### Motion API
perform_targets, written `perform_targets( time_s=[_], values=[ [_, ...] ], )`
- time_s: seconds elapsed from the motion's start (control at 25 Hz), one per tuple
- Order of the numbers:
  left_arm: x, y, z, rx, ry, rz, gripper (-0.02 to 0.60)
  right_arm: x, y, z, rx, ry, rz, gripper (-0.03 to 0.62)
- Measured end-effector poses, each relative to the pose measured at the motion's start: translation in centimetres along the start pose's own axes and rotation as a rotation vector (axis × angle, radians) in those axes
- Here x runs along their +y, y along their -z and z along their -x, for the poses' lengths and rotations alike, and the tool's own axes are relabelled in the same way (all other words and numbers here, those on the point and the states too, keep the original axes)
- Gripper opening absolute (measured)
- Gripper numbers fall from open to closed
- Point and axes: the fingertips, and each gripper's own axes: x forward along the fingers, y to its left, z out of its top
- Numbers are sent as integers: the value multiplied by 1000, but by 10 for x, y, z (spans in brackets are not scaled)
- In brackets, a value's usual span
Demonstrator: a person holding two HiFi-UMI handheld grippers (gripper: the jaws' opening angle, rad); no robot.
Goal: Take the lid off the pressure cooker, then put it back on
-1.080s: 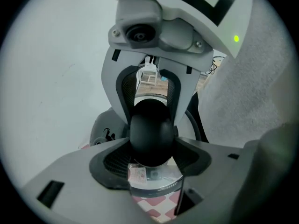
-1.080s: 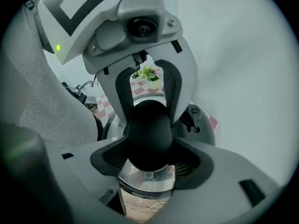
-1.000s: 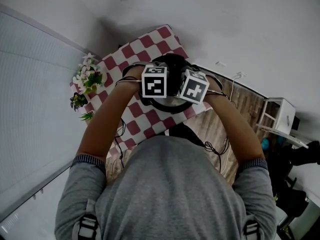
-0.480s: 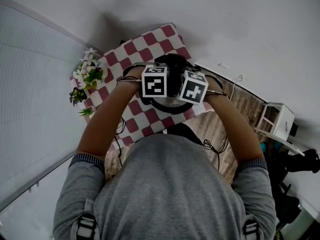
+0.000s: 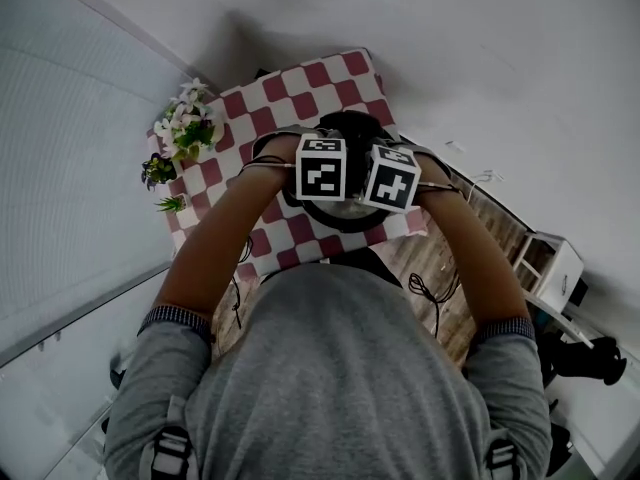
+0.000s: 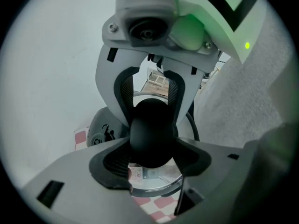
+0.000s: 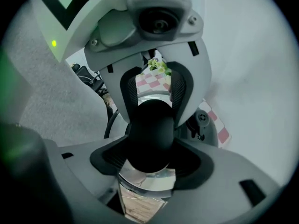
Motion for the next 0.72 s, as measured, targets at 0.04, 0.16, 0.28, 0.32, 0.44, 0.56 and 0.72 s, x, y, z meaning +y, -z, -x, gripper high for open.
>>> perform_targets(
  time_s=[0.04, 0.16, 0.28, 0.32, 0.44, 0.56, 0.72],
  values=[
    [1, 0, 0, -1, -5, 15, 299, 0, 0, 0, 1, -8, 16, 298],
    [2, -2, 0, -6, -21, 55, 301, -1, 1, 1, 11, -33, 65, 301],
    [3, -1, 0, 5, -39, 101, 300, 0, 2, 2, 26, -58, 127, 301],
    [3, -1, 0, 10, -46, 120, 299, 0, 3, 2, 28, -67, 150, 301],
    [3, -1, -1, 12, -71, 180, 299, 0, 4, 2, 33, -96, 219, 301],
    [4, -1, -1, 7, -100, 257, 300, -1, 4, 3, 40, -124, 298, 301],
    [6, -1, -1, -10, -135, 362, 299, -3, 8, 3, 47, -173, 421, 302]
  ],
)
